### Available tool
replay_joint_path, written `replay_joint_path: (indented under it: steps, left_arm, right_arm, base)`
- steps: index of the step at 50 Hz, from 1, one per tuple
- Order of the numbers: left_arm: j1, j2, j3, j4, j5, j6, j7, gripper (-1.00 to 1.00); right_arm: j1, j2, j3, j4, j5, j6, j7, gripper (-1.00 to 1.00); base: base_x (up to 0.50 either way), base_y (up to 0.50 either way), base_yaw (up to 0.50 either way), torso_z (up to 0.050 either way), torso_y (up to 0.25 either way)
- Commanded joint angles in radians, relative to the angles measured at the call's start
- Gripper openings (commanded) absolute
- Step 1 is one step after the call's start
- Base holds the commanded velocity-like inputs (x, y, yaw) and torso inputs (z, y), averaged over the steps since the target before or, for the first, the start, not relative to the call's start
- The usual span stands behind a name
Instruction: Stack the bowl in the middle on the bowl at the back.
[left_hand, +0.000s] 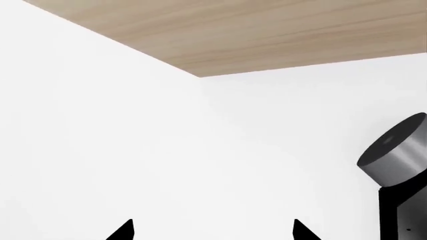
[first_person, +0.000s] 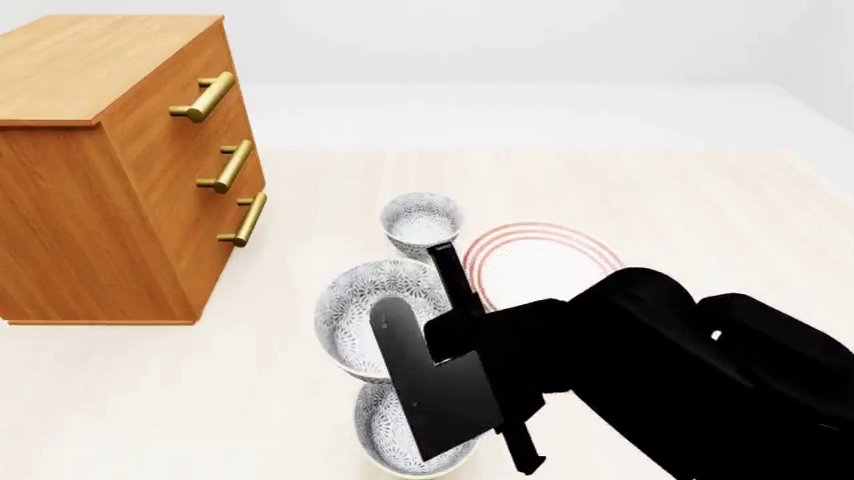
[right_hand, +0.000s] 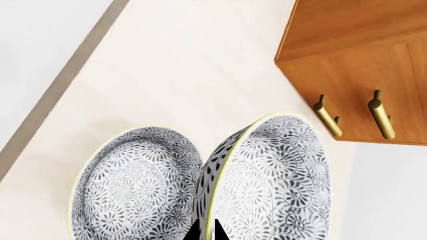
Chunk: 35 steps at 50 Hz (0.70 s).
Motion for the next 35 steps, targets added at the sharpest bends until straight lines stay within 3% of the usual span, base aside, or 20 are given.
replay_joint_path:
  steps: [1, 35]
  left_arm:
    - [0.001, -0.001, 0.009, 0.000, -0.001, 0.009, -0.003, 1.00]
    - [0.001, -0.001, 0.014, 0.000, -0.002, 0.011, -0.001, 1.00]
  right_arm:
    - [0.001, 0.042, 0.016, -0.148, 0.006, 0.124, 0.023, -1.00]
    - [-0.090, 0.058, 0.020, -0.337, 0.064, 0.310, 0.098, -1.00]
  base:
    - [0.00, 0.00, 0.00, 0.000, 0.000]
    - [0.00, 0.00, 0.00, 0.000, 0.000]
